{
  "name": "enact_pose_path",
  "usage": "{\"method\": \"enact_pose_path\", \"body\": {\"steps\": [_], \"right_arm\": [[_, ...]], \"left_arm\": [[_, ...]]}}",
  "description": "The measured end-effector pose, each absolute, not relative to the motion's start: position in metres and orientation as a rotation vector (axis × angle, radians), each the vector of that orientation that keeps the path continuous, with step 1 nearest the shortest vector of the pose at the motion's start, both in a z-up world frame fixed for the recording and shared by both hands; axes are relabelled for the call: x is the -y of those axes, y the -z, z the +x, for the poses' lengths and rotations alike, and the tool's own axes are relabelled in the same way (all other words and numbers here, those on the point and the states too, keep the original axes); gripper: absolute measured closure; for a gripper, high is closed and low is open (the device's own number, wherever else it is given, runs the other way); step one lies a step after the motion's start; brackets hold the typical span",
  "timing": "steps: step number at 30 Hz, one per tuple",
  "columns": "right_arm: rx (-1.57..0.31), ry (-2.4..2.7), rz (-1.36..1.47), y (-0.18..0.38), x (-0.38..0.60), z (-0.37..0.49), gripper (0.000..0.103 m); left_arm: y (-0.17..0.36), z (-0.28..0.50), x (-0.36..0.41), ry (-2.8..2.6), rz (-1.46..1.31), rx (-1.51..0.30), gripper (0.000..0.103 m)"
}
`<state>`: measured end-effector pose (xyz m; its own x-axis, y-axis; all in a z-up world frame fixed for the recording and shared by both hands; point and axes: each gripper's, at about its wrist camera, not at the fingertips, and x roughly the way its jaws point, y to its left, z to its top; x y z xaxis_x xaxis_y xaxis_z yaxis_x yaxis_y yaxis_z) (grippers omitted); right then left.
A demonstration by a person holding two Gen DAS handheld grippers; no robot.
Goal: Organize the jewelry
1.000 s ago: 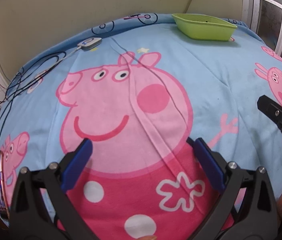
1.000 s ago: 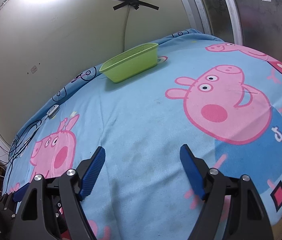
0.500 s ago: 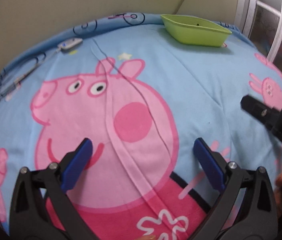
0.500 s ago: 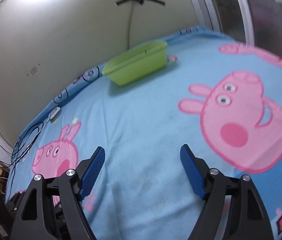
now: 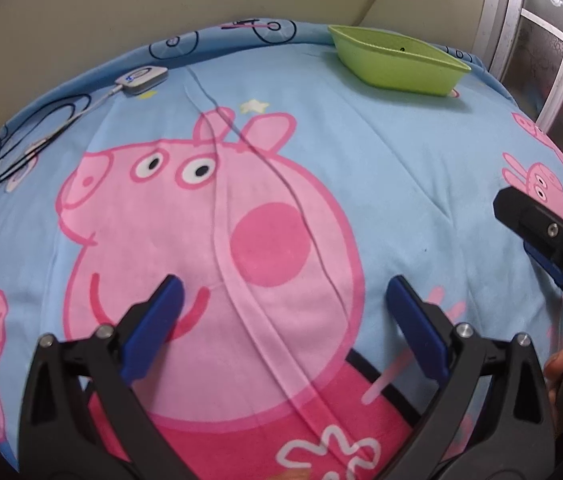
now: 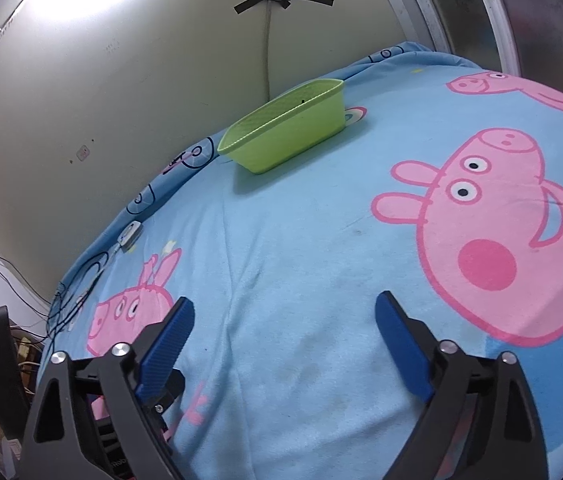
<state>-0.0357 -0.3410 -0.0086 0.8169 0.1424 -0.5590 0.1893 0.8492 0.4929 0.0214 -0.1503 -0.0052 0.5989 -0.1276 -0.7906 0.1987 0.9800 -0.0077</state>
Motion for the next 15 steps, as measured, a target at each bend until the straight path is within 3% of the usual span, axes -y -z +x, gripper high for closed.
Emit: {"method": "enact_pose_path", "body": {"steps": [5, 15], "right_arm": [[-0.625, 0.004, 0.565, 0.0081, 0.3390, -0.0327, 0.021], [-0.622, -0.024, 0.552, 0.0065, 0.3348, -0.0374, 0.021]], "left_arm": [[0.0052, 0.0215, 0.1497, 0.189, 0.084, -0.910, 0.006], [0.0047, 0.0183, 0.1505, 0.165, 0.092, -0.903, 0.006]]}}
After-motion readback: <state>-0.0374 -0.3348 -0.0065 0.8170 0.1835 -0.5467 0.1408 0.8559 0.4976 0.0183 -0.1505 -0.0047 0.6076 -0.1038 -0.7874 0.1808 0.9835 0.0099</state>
